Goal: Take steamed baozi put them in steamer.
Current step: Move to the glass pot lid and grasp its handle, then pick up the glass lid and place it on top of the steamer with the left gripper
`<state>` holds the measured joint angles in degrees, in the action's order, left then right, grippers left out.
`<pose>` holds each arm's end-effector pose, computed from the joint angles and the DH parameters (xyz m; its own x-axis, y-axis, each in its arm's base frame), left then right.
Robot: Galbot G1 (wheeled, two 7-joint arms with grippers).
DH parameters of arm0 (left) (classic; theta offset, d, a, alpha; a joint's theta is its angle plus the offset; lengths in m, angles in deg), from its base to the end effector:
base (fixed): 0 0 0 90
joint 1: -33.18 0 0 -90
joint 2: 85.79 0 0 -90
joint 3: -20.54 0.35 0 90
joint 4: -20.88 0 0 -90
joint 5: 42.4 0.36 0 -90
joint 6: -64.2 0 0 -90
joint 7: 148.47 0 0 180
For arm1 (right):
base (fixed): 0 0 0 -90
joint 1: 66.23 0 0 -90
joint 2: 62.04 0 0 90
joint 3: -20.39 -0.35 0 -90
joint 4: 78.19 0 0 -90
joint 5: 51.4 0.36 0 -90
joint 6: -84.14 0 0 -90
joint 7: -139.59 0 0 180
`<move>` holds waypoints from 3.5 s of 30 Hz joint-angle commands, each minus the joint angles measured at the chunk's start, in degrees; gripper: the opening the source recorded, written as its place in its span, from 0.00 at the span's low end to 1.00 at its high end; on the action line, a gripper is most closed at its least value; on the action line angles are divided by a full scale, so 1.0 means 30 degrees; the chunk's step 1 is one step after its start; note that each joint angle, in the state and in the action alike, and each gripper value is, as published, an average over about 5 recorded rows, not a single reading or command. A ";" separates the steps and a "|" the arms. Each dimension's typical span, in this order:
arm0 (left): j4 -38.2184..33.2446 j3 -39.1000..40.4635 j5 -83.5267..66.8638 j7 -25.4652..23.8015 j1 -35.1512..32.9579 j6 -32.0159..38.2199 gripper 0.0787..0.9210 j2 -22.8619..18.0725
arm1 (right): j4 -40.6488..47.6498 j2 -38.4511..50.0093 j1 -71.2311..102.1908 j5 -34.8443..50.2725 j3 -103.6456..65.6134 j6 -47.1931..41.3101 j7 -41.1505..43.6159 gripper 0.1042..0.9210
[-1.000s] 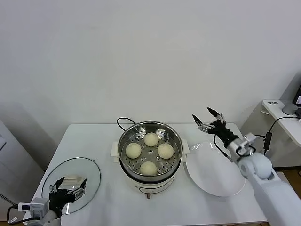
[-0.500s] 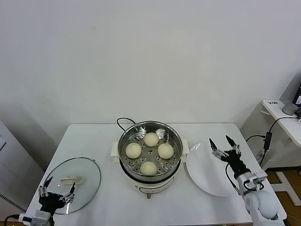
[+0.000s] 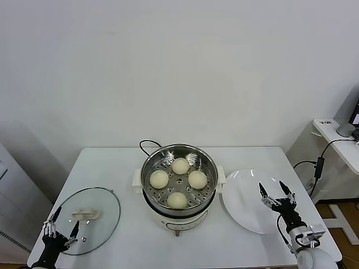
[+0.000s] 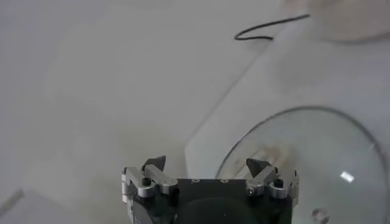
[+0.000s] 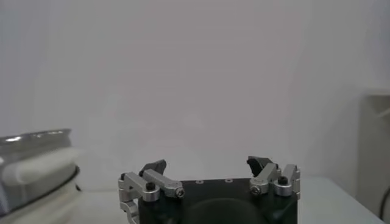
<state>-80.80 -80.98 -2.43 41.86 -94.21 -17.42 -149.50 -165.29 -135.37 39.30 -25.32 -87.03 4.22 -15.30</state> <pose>0.1425 0.1859 -0.3824 -0.9873 -0.0174 0.1577 0.1398 0.3743 0.9167 0.2443 -0.2087 -0.4020 -0.9944 -0.1059 0.0022 -0.1051 0.9891 0.1033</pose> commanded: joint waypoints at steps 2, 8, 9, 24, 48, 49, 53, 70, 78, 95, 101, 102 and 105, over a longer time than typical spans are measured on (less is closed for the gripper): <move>0.4426 -0.0813 1.1288 0.2545 0.2055 0.4207 0.88 -0.0736 | 0.0405 -0.0641 0.0392 -0.0503 -0.0582 0.0178 0.0190 0.88; 0.4752 -0.0892 1.2150 0.3291 0.2783 0.4253 0.88 -0.0811 | 0.0548 -0.0767 0.0393 -0.0688 -0.0610 0.0214 0.0304 0.88; 0.4718 -0.0884 1.2155 0.3349 0.2864 0.4250 0.88 -0.0815 | 0.0585 -0.0786 0.0403 -0.0716 -0.0622 0.0224 0.0327 0.88; 0.5235 -0.0450 1.1848 0.3150 0.5060 0.3886 0.88 -0.0677 | 0.1181 -0.1066 0.0389 -0.1305 -0.0704 0.0387 0.0788 0.88; 0.4557 -0.0140 0.9442 0.2263 0.4796 0.4067 0.52 -0.0172 | 0.1368 -0.1073 0.0179 -0.1487 -0.1055 0.0353 0.1096 0.88; 0.4517 -0.0158 0.9247 0.2292 0.4783 0.4118 0.48 -0.0125 | 0.1361 -0.1067 0.0183 -0.1488 -0.1060 0.0348 0.1108 0.88; 0.3855 -0.0365 0.8465 0.2306 0.4526 0.4244 0.35 0.0216 | 0.1347 -0.1051 0.0186 -0.1508 -0.1053 0.0327 0.1130 0.88; -0.1449 -0.0747 0.4520 -0.2568 0.5684 0.1288 0.04 0.2355 | 0.0833 -0.1043 0.0091 -0.1941 -0.0941 0.0177 0.0970 0.88; -0.3932 0.0418 0.3260 -0.5304 0.6686 -0.1538 0.04 0.3468 | 0.0482 -0.1104 0.0109 -0.2138 -0.1012 0.0186 0.0913 0.88; -0.7533 0.6432 0.5829 -0.7654 0.8963 -0.7124 0.04 0.3761 | 0.0289 -0.1247 -0.0093 -0.3576 -0.0966 -0.0036 0.0279 0.88; -0.7717 0.8547 0.7527 -0.8237 0.9678 -0.8114 0.04 0.3203 | 0.0098 -0.1320 -0.0022 -0.3745 -0.0976 -0.0074 0.0238 0.88; -0.7696 0.8954 0.7870 -0.8277 0.9843 -0.8384 0.04 0.3064 | 0.0080 -0.1321 -0.0019 -0.3759 -0.0971 -0.0086 0.0229 0.88; -0.7551 1.0005 0.8844 -0.8334 1.0320 -0.9324 0.04 0.2675 | 0.0061 -0.1354 -0.0023 -0.3816 -0.0952 -0.0097 0.0216 0.88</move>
<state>-100.86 -63.58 16.19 20.22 -67.91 -36.01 -139.66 -164.91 -139.30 39.28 -35.81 -89.93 4.03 -14.38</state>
